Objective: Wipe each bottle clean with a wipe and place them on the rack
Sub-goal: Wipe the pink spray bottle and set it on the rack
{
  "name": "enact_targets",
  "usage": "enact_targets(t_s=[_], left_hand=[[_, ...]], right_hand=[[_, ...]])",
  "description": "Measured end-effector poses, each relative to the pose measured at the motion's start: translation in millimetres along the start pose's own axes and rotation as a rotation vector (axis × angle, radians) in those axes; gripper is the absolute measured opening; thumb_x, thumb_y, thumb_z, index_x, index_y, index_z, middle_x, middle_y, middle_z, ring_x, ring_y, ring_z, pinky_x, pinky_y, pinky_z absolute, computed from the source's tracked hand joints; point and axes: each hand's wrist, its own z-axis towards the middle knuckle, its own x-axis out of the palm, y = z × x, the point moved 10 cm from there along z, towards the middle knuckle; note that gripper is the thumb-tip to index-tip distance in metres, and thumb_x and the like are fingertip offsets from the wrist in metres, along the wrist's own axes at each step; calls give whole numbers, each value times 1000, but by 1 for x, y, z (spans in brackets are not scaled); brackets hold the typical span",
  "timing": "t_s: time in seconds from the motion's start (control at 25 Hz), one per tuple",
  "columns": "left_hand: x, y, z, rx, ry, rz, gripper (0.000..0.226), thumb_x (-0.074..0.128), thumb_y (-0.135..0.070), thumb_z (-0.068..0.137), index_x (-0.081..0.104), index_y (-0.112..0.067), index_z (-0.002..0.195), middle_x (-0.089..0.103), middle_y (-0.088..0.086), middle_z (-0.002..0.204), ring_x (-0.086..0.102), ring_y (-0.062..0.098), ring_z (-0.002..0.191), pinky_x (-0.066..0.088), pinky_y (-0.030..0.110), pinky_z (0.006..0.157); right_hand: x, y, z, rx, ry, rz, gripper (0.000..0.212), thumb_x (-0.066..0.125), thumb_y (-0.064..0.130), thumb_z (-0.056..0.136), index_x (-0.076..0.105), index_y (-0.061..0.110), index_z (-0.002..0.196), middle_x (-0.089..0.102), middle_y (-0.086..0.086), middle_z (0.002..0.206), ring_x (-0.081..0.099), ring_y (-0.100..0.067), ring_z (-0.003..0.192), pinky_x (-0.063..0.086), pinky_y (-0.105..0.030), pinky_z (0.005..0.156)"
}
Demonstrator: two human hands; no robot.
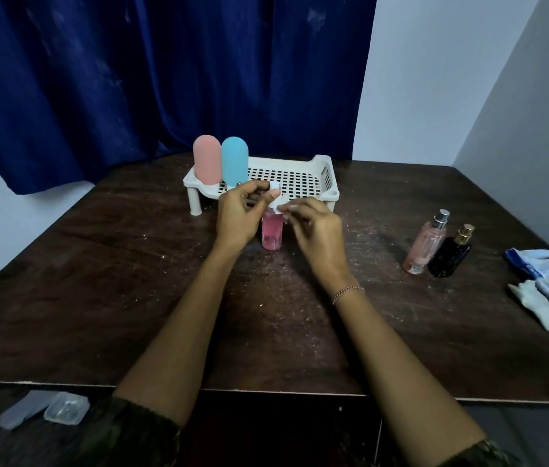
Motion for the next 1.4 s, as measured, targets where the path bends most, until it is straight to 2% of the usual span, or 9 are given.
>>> enact_targets(t_s=[0.2, 0.4, 0.68, 0.8, 1.08, 1.16, 1.24, 1.32, 1.4], left_hand=[[-1, 4, 2, -8, -9, -10, 27, 68, -25, 84, 68, -6, 103, 67, 1, 92, 58, 6, 78, 44, 4, 67], [0, 6, 3, -19, -20, -42, 23, 73, -26, 79, 70, -8, 95, 68, 1, 85, 59, 5, 72, 48, 11, 67], [1, 6, 1, -42, -45, -54, 15, 78, -26, 74, 69, -17, 83, 65, -8, 73, 57, -7, 62, 47, 10, 65], [2, 13, 2, -79, -34, -108, 14, 79, -25, 73, 67, -19, 78, 64, -9, 68, 58, 0, 62, 49, 18, 65], [4, 13, 1, -101, -32, -150, 13, 79, -24, 72, 67, -20, 75, 64, -8, 68, 58, 5, 64, 51, 24, 68], [4, 13, 2, -102, -30, -155, 14, 79, -23, 72, 66, -21, 74, 63, -9, 67, 56, 2, 62, 49, 21, 67], [3, 13, 1, -112, -33, -151, 13, 79, -23, 72, 66, -22, 73, 63, -10, 66, 55, -4, 58, 48, 18, 66], [3, 13, 0, -118, -35, -151, 13, 79, -24, 72, 66, -23, 73, 64, -11, 67, 55, -4, 59, 49, 19, 66], [4, 12, 0, -111, -30, -150, 13, 79, -24, 72, 67, -20, 75, 63, -10, 68, 57, 1, 62, 50, 20, 67]], right_hand=[[13, 24, -3, -156, 59, 25, 23, 64, -3, 78, 69, 4, 100, 67, -8, 101, 55, -14, 96, 40, -17, 90], [8, 25, -4, -143, 12, -94, 22, 64, 1, 79, 68, 3, 101, 67, -6, 100, 57, -20, 92, 43, -22, 85], [21, 30, -10, -192, 139, -132, 29, 69, -4, 71, 67, 0, 99, 64, -11, 99, 59, -27, 91, 48, -33, 82], [8, 35, -9, -201, 33, -117, 27, 66, -6, 72, 67, -2, 99, 65, -12, 99, 59, -27, 89, 45, -31, 81], [17, 33, -11, -190, 107, -157, 25, 67, -1, 72, 67, 1, 96, 65, -9, 97, 57, -25, 89, 46, -32, 78], [13, 28, -10, -155, 71, -159, 21, 65, 1, 75, 67, -1, 96, 64, -10, 95, 58, -26, 88, 47, -31, 78], [25, 22, -11, -127, 158, -174, 21, 69, 2, 72, 69, 0, 93, 64, -9, 96, 59, -26, 88, 51, -35, 77], [35, 20, -14, -125, 240, -201, 24, 72, 6, 71, 69, 3, 94, 65, -7, 100, 61, -26, 89, 55, -36, 72], [24, 20, -13, -125, 171, -256, 20, 71, 11, 72, 70, 8, 93, 66, -3, 96, 61, -24, 85, 54, -31, 65]])
